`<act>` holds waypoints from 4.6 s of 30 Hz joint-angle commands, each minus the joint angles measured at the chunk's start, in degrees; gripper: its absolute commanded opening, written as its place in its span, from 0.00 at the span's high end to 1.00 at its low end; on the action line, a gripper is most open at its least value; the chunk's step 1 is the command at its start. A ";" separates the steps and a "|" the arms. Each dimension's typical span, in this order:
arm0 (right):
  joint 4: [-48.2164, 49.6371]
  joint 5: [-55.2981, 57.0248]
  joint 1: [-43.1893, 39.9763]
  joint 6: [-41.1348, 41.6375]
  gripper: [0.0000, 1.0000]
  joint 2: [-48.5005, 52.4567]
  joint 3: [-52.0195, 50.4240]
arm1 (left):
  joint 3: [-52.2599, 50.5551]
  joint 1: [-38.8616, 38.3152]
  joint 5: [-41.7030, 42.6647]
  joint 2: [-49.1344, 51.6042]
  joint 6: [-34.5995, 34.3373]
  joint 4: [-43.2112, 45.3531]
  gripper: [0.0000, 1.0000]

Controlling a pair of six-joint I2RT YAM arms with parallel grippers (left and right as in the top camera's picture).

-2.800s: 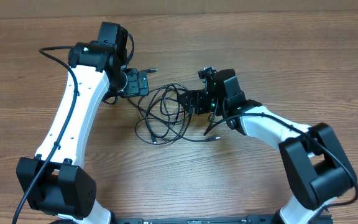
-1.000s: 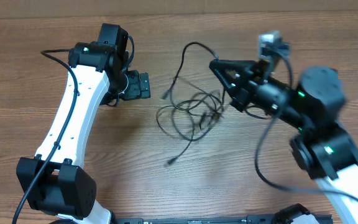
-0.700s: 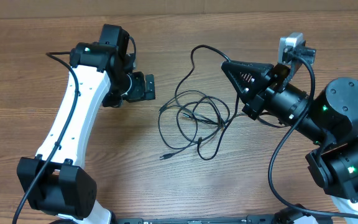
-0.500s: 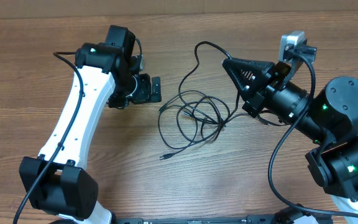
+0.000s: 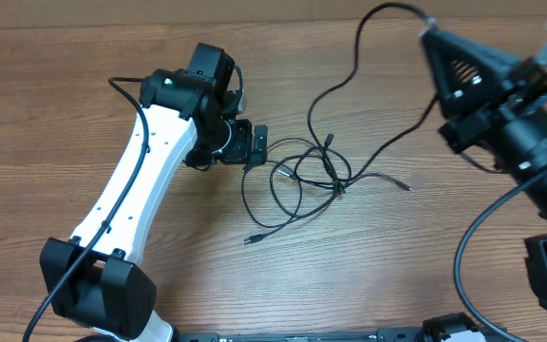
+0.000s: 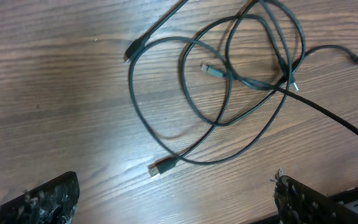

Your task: Untangle cables

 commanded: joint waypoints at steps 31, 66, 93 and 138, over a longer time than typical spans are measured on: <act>-14.25 20.37 -4.94 -16.83 0.96 0.63 13.33 | 0.15 -1.20 0.92 -0.24 0.98 0.52 0.00; -9.22 71.23 -25.92 -32.98 0.96 17.03 13.31 | 0.15 -1.16 0.85 -0.24 1.01 0.87 0.00; -13.55 44.22 -69.57 -19.17 0.96 32.59 13.18 | 0.15 -1.16 0.59 -0.24 1.01 0.87 0.00; -20.87 30.73 -66.97 -19.50 0.95 48.50 13.14 | 0.15 -1.16 0.61 -0.24 1.01 0.87 0.00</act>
